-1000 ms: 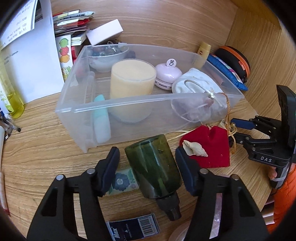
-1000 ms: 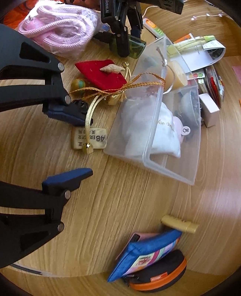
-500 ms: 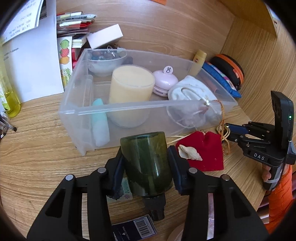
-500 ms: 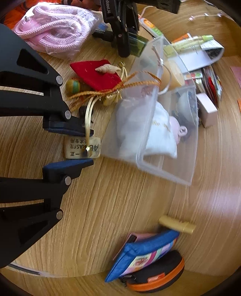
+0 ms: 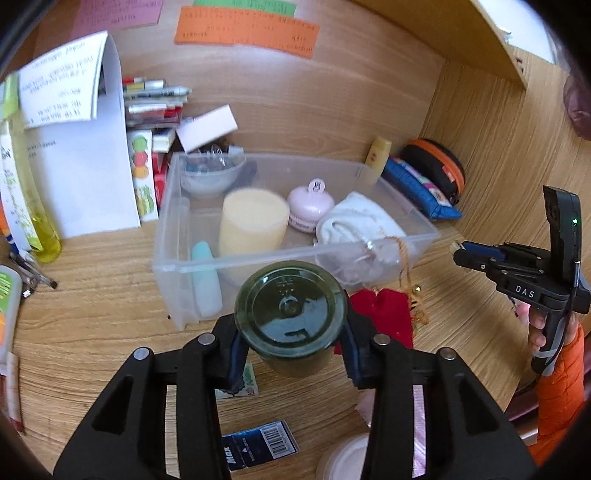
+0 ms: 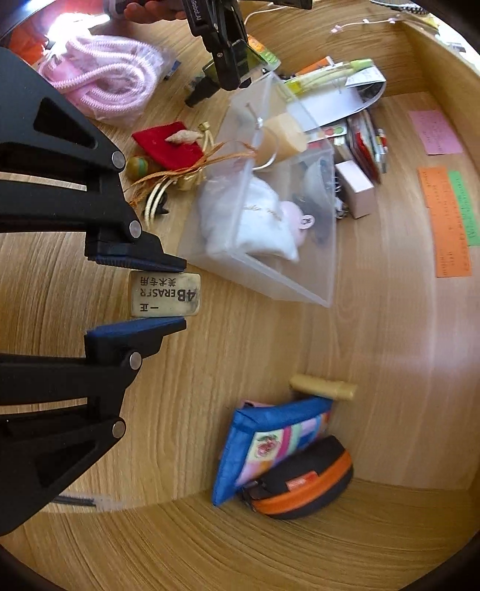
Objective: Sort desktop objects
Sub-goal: 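Grasp the dark green bottle with left tool while right tool grasps tan eraser, then place the green bottle in the box with left tool while right tool drops eraser inside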
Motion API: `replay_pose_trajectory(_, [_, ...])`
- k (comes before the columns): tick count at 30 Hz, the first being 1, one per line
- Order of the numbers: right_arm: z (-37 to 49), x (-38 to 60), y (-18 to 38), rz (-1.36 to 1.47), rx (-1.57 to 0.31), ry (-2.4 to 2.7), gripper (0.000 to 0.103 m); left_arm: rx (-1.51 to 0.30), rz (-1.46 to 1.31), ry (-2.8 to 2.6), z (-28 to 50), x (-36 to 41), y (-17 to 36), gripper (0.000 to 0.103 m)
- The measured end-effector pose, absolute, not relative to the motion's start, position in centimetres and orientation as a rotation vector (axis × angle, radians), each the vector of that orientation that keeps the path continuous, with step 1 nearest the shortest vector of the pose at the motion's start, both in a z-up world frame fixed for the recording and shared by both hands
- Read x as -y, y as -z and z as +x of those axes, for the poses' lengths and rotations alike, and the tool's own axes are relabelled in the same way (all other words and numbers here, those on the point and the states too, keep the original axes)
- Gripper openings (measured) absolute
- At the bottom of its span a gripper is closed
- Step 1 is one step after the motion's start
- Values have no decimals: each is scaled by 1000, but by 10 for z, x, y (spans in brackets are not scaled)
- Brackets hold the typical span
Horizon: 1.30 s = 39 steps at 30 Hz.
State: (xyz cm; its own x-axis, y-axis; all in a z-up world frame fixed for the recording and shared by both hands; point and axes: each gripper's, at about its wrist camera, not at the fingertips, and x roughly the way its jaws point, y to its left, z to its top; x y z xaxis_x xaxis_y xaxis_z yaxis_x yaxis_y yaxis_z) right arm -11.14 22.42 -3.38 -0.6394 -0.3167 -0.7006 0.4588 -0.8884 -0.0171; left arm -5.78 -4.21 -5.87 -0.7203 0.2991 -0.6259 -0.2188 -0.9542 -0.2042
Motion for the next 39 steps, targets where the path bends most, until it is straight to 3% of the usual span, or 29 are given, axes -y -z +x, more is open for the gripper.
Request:
replay_pose_trajectory(23, [-122, -189, -17, 780, -218, 2470, 22, 223, -743, -2841, -69, 84, -12, 42])
replay_pose_trajectory(39, [-153, -171, 3, 868, -194, 2423, 22, 224, -902, -2807, -104, 86, 28, 42])
